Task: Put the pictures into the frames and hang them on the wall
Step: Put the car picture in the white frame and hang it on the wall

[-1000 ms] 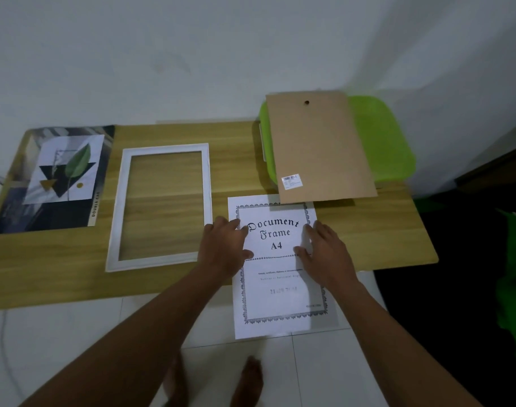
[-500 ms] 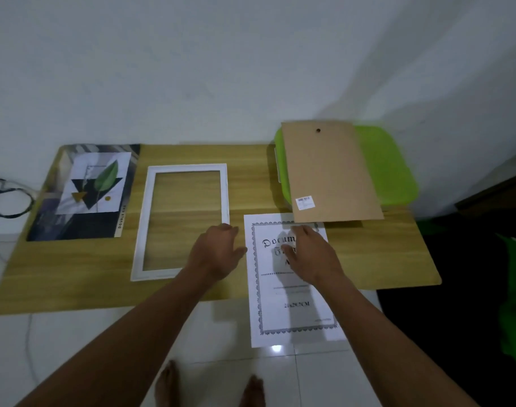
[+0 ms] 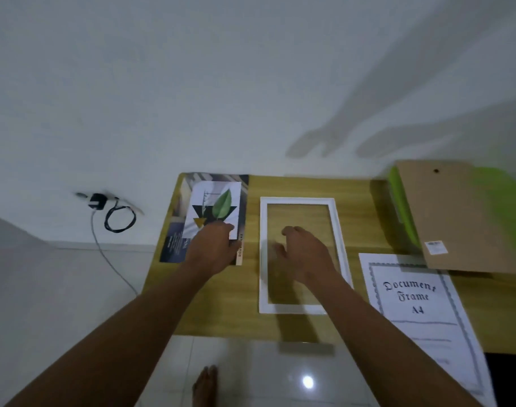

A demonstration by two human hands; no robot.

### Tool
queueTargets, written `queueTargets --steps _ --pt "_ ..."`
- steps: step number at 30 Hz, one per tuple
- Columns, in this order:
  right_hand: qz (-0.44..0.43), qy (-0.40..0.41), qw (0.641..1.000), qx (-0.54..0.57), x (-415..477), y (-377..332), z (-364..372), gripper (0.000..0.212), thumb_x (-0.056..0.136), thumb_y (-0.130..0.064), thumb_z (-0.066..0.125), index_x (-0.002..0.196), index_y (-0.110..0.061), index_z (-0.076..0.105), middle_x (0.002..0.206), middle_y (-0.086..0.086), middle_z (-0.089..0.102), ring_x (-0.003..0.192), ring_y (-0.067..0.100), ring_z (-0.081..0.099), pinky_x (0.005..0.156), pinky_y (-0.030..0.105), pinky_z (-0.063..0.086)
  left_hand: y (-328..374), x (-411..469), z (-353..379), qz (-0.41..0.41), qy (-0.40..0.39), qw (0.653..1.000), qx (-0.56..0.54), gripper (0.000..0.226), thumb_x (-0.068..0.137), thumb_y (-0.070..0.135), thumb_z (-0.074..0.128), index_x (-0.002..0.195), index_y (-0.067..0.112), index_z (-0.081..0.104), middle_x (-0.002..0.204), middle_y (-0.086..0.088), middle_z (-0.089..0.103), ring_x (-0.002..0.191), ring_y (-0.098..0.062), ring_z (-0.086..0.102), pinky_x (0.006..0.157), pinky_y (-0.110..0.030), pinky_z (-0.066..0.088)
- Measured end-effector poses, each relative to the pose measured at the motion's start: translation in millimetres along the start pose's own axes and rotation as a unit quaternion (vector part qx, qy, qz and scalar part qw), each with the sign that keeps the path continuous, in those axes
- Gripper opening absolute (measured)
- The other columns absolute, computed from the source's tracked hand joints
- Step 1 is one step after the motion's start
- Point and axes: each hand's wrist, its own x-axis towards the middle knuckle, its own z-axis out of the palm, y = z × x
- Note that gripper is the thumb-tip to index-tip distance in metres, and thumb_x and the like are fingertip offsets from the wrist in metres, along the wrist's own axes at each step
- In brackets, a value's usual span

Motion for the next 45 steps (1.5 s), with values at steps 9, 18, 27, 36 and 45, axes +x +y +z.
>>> queueTargets --steps 9,18,27,36,45 --pt "0.047 -0.002 0.997 0.064 64.0 -98.1 113.9 0.04 0.1 -0.035 0.049 0.133 -0.014 0.045 0.135 0.005 0.045 0.121 0.024 0.049 0.088 0.035 0.048 -116.4 80.5 4.6 0.093 -0.034 0.995 0.019 0.031 0.089 0.033 0.057 0.114 0.015 0.06 0.11 -0.007 0.058 0.104 -0.026 0.055 0.083 -0.04 0.051" --pt "0.068 -0.043 0.996 0.03 56.6 -95.9 147.1 0.073 0.103 -0.043 0.04 0.157 -0.012 0.003 0.164 0.01 0.009 0.151 0.023 0.009 0.111 0.035 0.036 -135.6 94.7 27.6 0.144 -0.051 0.987 0.052 0.05 0.094 0.036 0.052 0.136 0.009 0.049 0.137 -0.014 0.047 0.125 -0.03 0.043 0.104 -0.041 0.041" --pt "0.023 -0.096 0.994 -0.036 22.5 -84.9 145.9 0.06 0.104 -0.045 0.034 0.152 -0.01 0.027 0.16 0.011 0.022 0.149 0.025 0.015 0.116 0.036 0.031 -132.5 92.7 30.8 0.132 -0.029 0.99 0.046 0.044 0.094 0.035 0.052 0.132 0.012 0.052 0.133 -0.011 0.05 0.123 -0.027 0.045 0.098 -0.038 0.043" --pt "0.042 -0.053 0.997 -0.025 42.3 -96.7 158.1 0.08 0.098 -0.062 0.033 0.155 -0.008 0.015 0.164 0.015 0.006 0.151 0.031 0.003 0.122 0.048 0.011 -141.0 101.8 33.0 0.155 -0.022 0.987 0.045 0.036 0.091 0.032 0.055 0.122 0.013 0.057 0.122 -0.01 0.055 0.114 -0.028 0.05 0.089 -0.038 0.046" --pt "0.022 -0.073 0.997 -0.005 11.1 -101.5 156.8 0.069 0.093 -0.062 0.047 0.144 -0.019 0.034 0.165 0.009 0.005 0.152 0.028 -0.002 0.123 0.046 0.007 -146.9 115.1 21.7 0.14 -0.04 0.988 0.052 0.037 0.092 0.034 0.054 0.122 0.014 0.059 0.115 -0.008 0.055 0.107 -0.027 0.053 0.078 -0.038 0.052"
